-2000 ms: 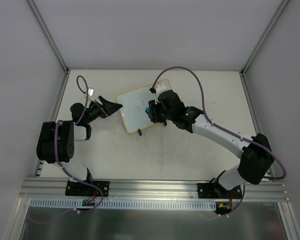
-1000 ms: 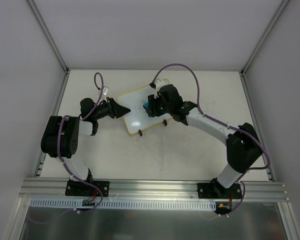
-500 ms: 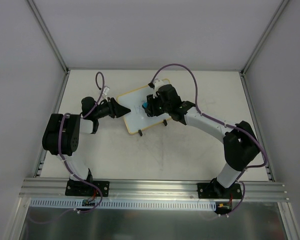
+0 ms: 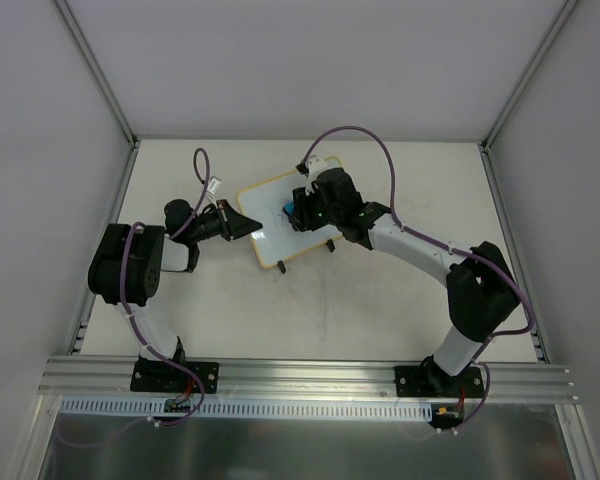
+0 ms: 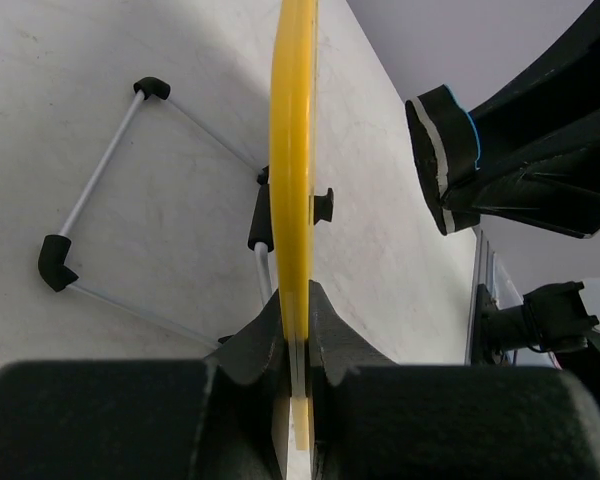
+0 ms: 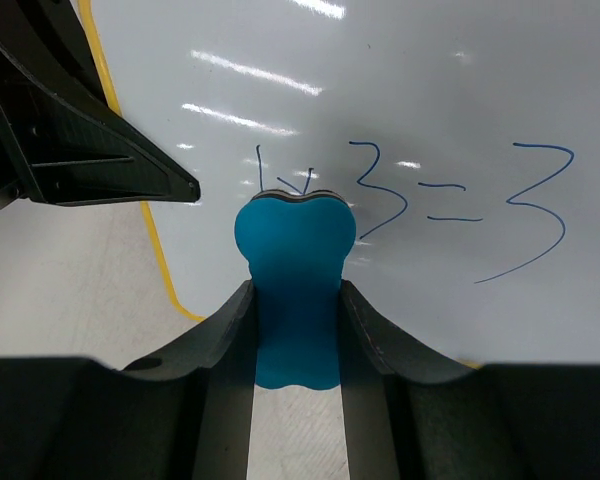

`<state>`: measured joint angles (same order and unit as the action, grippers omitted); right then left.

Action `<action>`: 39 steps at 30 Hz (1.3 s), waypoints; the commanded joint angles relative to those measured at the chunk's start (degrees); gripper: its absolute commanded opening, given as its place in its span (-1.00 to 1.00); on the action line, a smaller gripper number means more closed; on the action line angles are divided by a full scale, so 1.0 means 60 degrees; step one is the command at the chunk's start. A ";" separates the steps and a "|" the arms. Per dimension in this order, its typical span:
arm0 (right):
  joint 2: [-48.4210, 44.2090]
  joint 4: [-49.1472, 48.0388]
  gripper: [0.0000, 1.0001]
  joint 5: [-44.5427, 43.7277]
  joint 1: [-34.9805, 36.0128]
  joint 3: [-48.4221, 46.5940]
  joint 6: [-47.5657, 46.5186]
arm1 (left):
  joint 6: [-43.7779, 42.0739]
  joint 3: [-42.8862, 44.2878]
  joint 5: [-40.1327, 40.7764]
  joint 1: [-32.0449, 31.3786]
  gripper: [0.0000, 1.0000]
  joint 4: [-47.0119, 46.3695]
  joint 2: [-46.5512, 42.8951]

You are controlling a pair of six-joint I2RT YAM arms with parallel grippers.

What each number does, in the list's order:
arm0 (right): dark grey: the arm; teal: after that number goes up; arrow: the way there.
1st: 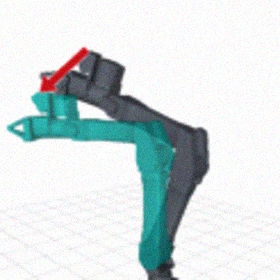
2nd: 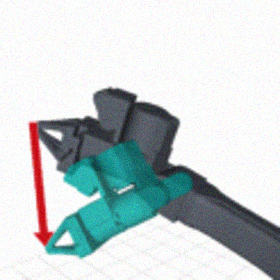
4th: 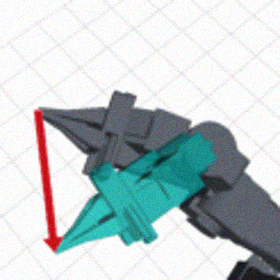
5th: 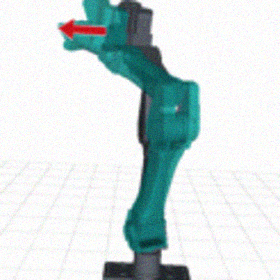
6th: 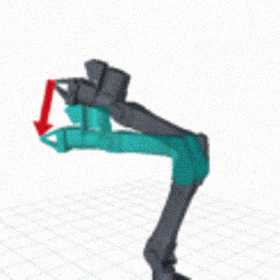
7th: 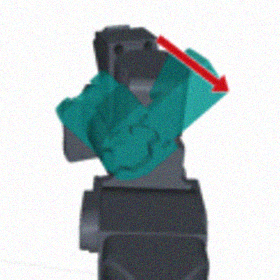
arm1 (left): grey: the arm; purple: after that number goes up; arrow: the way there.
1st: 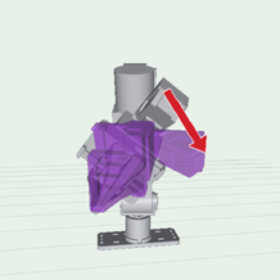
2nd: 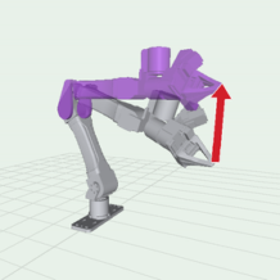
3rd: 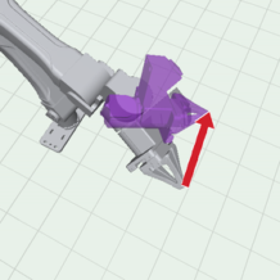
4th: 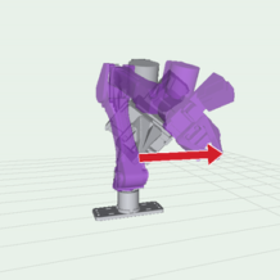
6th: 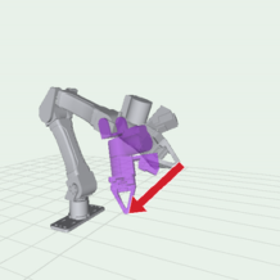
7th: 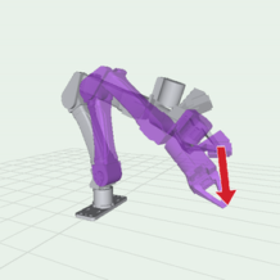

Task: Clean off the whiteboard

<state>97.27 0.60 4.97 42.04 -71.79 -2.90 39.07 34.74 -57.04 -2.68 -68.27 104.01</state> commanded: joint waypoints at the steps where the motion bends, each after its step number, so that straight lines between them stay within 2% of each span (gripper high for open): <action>1: 0.0164 -0.0437 -0.99 0.0036 0.0039 -0.0296 -0.0235 | -0.0535 0.0201 0.0131 0.0065 -1.00 -0.0341 0.0156; 11: 0.1028 -0.0728 -1.00 -0.1193 0.0595 -0.0706 -0.0835 | -0.0930 0.0128 0.0424 0.0065 -1.00 0.0362 0.0039; 23: 0.1044 -0.1653 -1.00 -0.1810 0.1152 -0.0705 -0.1231 | -0.0564 -0.0473 0.1097 -0.0008 -1.00 -0.0473 0.0127; 32: 0.1102 -0.1345 -0.99 -0.2044 0.1152 -0.1101 -0.1465 | -0.0769 -0.0195 0.2034 0.0021 -1.00 0.1106 -0.0122; 39: 0.1438 -0.0863 -0.99 -0.2030 0.1152 -0.1847 -0.1583 | -0.0710 -0.0282 0.2430 0.0021 -1.00 0.1286 -0.0196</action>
<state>105.16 -4.80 -5.85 48.77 -78.35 -11.22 39.59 33.08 -52.10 -3.07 -65.12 103.11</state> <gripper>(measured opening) 0.359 0.041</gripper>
